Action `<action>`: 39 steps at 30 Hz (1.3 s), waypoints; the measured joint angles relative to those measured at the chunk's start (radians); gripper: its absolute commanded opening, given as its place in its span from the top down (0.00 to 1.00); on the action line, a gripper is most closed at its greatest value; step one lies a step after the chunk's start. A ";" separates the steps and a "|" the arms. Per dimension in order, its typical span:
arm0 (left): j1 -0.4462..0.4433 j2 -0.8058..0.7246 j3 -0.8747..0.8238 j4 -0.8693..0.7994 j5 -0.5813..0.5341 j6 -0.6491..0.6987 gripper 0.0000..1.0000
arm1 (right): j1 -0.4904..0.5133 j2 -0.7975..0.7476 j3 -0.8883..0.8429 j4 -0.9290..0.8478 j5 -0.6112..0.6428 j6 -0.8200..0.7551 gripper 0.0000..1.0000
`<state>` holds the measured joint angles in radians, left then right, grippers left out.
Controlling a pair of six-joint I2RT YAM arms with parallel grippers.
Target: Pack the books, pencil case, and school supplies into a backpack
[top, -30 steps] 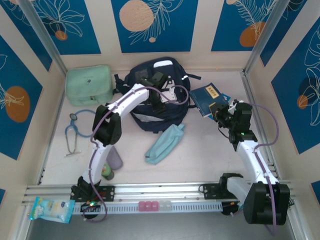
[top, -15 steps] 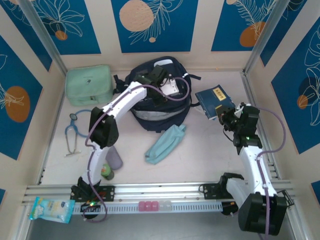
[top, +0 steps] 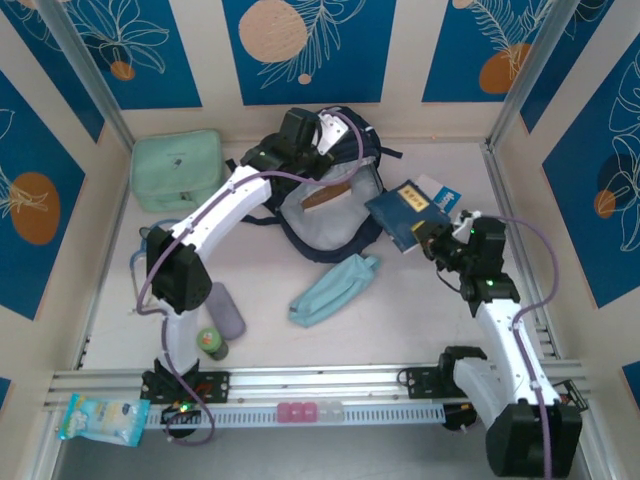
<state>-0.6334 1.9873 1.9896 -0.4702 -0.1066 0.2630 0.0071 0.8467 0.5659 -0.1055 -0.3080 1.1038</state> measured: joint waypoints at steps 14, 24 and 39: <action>-0.002 0.011 0.001 0.006 0.001 -0.042 1.00 | 0.346 0.642 0.247 0.345 0.169 0.084 1.00; -0.002 0.016 0.037 -0.035 0.001 -0.059 1.00 | 0.372 1.014 0.599 0.420 0.301 0.185 1.00; -0.002 0.056 0.103 -0.071 0.010 -0.106 1.00 | 0.426 1.210 0.702 0.403 0.378 0.448 0.34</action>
<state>-0.6353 2.0430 2.0922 -0.5415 -0.0971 0.1566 0.4332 2.0563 1.2675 0.2977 0.0700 1.5520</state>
